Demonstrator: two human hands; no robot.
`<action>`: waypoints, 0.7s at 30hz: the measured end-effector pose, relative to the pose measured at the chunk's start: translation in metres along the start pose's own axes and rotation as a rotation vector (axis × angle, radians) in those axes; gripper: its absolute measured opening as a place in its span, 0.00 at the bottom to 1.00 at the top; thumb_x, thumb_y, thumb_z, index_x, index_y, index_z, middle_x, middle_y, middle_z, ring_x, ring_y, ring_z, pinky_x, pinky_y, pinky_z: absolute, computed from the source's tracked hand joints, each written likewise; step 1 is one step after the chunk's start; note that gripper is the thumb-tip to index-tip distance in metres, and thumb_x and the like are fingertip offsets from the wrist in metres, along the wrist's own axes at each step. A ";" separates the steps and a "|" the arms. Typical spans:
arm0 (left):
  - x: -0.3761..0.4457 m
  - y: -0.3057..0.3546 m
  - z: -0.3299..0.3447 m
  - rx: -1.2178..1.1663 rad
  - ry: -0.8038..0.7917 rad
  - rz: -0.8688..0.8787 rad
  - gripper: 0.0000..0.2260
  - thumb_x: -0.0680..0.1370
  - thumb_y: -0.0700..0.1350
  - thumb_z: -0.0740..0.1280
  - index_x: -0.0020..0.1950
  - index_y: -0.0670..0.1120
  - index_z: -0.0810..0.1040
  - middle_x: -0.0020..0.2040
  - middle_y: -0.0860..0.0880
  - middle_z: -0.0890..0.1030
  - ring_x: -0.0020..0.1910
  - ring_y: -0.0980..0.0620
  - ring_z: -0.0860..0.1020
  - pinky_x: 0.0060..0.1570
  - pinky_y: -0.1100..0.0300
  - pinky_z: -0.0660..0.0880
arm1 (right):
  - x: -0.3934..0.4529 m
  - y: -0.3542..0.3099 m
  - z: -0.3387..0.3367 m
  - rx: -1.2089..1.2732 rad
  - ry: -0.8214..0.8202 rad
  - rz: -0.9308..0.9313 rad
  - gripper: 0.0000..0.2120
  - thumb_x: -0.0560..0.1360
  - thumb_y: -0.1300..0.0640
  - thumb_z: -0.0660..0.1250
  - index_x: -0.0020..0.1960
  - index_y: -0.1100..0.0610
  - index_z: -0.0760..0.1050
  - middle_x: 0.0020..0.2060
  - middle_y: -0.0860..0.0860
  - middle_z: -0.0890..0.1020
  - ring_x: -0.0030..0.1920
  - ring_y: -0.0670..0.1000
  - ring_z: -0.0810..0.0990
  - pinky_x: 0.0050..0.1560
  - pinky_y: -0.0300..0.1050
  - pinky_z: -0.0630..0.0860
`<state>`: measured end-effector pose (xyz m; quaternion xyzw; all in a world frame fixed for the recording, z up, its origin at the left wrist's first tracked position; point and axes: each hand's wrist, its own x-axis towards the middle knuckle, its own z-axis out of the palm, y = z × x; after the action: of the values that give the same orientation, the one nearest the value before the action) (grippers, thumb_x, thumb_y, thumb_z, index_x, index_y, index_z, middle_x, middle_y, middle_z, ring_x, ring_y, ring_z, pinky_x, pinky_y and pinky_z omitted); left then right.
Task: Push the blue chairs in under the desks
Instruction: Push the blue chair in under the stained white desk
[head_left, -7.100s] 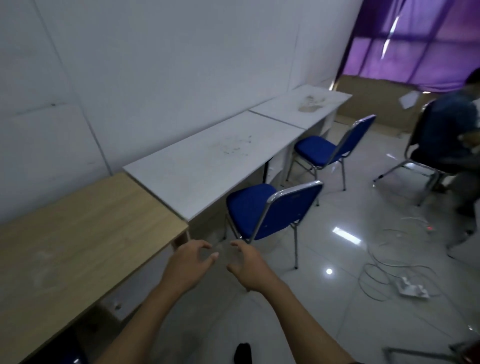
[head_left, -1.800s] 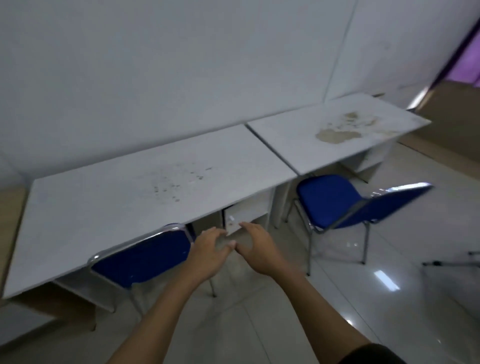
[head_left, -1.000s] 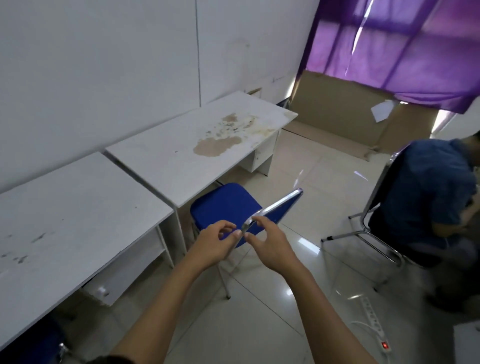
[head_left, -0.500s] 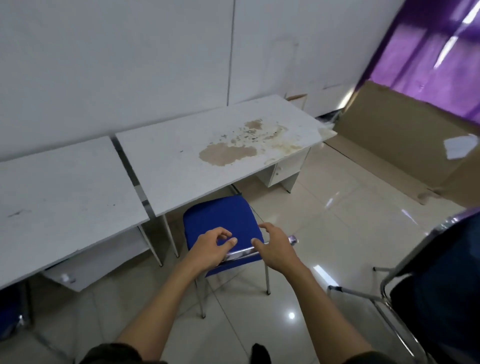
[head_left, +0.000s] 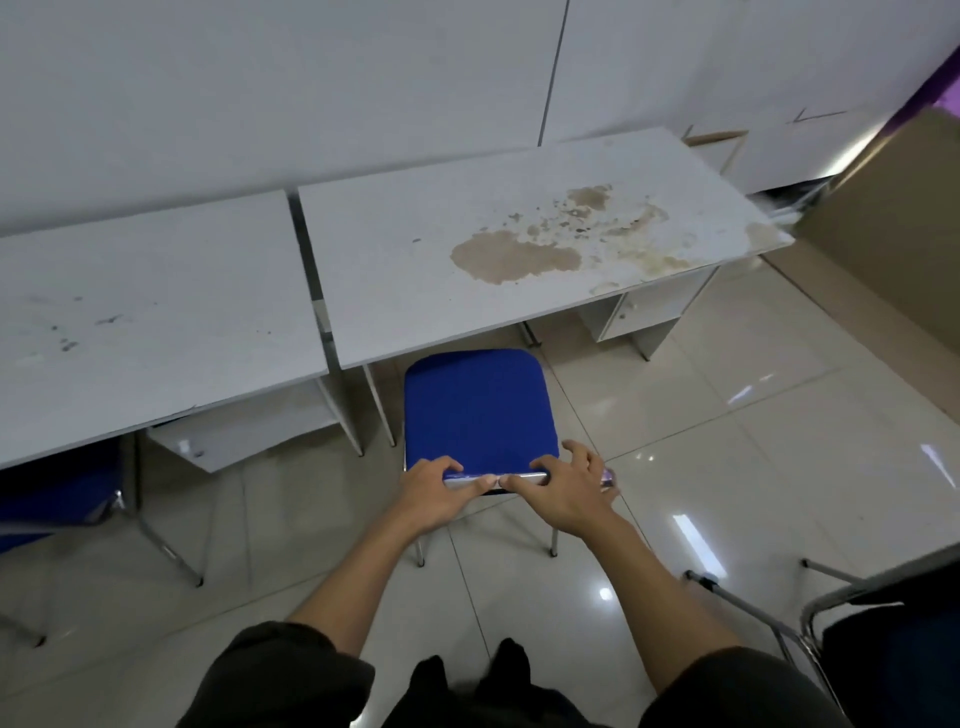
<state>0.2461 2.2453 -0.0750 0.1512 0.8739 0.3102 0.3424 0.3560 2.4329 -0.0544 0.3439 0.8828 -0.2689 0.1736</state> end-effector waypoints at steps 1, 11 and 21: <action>0.001 -0.001 0.000 0.001 0.006 0.000 0.38 0.66 0.80 0.65 0.63 0.53 0.78 0.59 0.51 0.78 0.52 0.54 0.78 0.52 0.55 0.80 | 0.001 0.002 0.001 0.007 0.007 -0.015 0.40 0.64 0.18 0.57 0.65 0.42 0.76 0.79 0.51 0.56 0.79 0.57 0.48 0.72 0.74 0.52; 0.001 0.009 0.018 -0.046 0.128 -0.015 0.36 0.68 0.77 0.68 0.63 0.51 0.79 0.60 0.51 0.76 0.57 0.52 0.76 0.54 0.56 0.77 | 0.010 0.019 -0.002 0.017 0.046 -0.092 0.35 0.66 0.19 0.59 0.62 0.41 0.78 0.80 0.50 0.57 0.79 0.56 0.49 0.71 0.75 0.54; 0.020 0.064 0.063 -0.149 0.215 -0.085 0.35 0.63 0.79 0.68 0.56 0.54 0.82 0.58 0.52 0.78 0.57 0.52 0.77 0.54 0.55 0.78 | 0.045 0.067 -0.054 -0.047 -0.012 -0.168 0.38 0.66 0.19 0.57 0.65 0.41 0.76 0.81 0.50 0.56 0.79 0.56 0.49 0.71 0.74 0.54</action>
<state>0.2787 2.3308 -0.0798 0.0541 0.8858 0.3736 0.2700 0.3650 2.5298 -0.0576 0.2630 0.9135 -0.2636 0.1639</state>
